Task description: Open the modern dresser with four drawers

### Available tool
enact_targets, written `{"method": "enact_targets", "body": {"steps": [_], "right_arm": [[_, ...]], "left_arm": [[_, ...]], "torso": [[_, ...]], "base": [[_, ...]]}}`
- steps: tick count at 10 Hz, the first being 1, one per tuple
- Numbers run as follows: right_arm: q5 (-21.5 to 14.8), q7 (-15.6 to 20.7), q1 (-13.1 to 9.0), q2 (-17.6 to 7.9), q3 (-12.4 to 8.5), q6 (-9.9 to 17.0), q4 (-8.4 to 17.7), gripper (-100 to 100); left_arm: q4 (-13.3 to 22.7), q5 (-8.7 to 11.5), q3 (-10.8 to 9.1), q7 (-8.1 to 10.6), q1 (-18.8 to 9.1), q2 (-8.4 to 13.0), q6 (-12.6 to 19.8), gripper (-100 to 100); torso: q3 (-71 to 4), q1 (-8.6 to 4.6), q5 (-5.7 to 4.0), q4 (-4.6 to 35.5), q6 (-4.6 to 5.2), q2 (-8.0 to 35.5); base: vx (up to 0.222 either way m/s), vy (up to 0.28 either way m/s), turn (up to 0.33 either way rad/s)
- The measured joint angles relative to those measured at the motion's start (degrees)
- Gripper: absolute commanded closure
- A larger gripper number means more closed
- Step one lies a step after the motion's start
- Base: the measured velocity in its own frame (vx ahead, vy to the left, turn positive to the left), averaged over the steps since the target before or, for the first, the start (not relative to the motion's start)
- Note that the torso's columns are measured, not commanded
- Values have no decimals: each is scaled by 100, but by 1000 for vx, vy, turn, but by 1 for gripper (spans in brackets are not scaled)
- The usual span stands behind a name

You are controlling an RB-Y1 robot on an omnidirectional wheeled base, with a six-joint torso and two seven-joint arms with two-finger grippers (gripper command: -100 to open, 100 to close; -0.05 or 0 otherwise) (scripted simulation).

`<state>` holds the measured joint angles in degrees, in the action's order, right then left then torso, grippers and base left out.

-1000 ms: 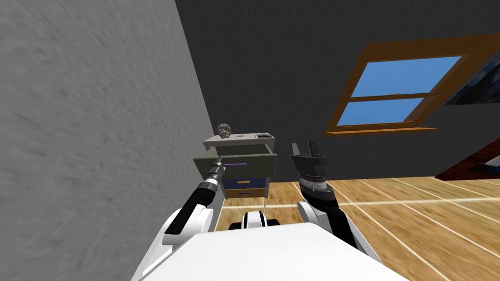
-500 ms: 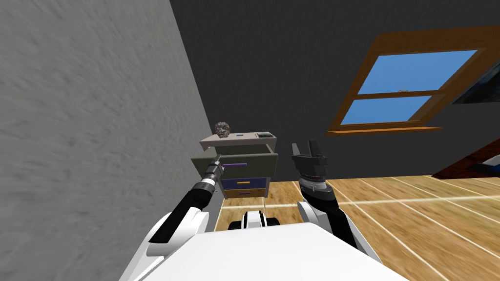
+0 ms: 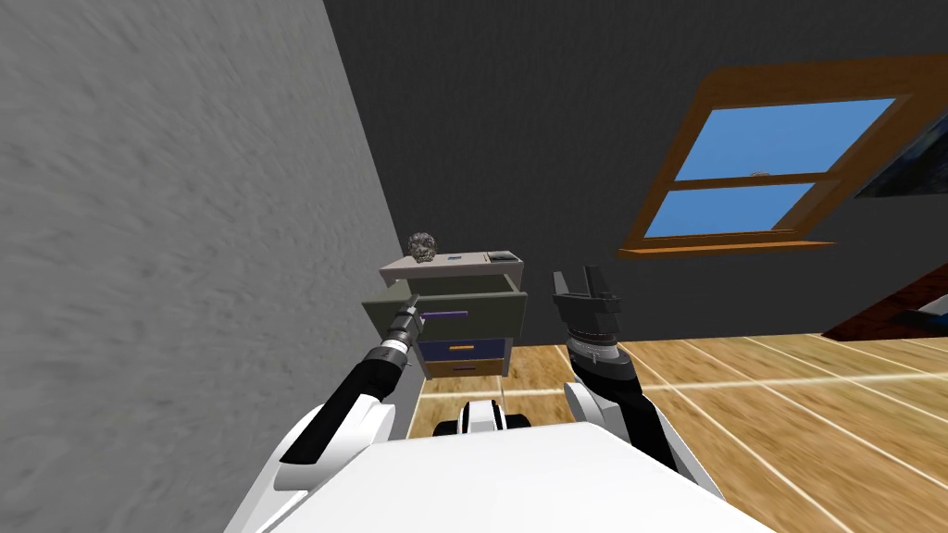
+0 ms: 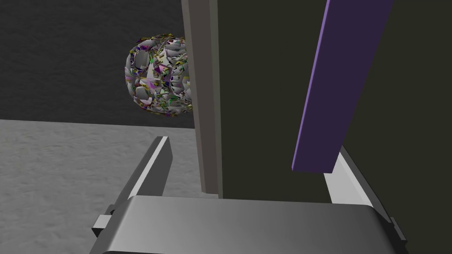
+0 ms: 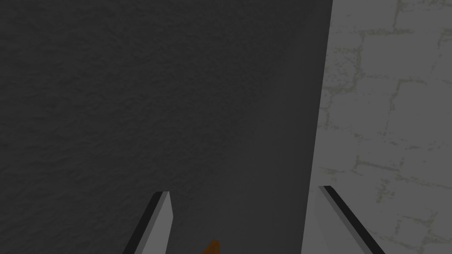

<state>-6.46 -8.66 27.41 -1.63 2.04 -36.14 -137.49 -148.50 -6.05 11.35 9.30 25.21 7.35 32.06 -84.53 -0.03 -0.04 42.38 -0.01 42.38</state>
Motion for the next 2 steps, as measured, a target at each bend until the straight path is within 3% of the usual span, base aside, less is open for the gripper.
{"method": "enact_targets", "body": {"steps": [2], "right_arm": [[0,0,0,0,0,0,0,0]], "left_arm": [[7,0,0,0,5,1,7,0]], "torso": [[-4,1,2,-6,1,-8]], "base": [[0,0,0]]}}
